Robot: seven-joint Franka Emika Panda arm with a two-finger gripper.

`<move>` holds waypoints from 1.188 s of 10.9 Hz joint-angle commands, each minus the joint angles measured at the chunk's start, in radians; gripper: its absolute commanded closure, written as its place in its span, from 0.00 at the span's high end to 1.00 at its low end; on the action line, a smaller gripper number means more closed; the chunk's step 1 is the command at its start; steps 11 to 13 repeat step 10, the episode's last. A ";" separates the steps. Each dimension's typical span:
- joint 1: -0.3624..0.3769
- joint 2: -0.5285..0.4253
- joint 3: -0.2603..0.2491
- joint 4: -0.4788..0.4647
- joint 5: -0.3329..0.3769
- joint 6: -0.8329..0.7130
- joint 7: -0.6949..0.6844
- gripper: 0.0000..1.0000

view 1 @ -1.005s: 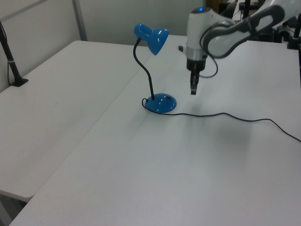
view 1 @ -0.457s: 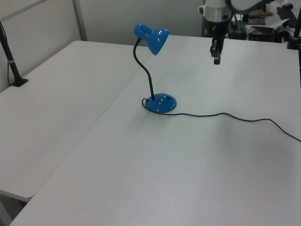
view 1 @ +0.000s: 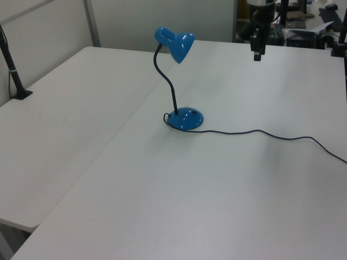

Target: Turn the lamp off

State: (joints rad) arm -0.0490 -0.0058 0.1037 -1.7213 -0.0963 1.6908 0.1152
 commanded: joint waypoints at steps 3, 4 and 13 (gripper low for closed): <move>-0.014 0.001 -0.006 0.040 -0.028 -0.020 0.014 1.00; -0.015 0.001 -0.006 0.040 -0.028 -0.017 0.014 1.00; -0.017 -0.002 -0.006 0.039 -0.028 -0.028 0.017 1.00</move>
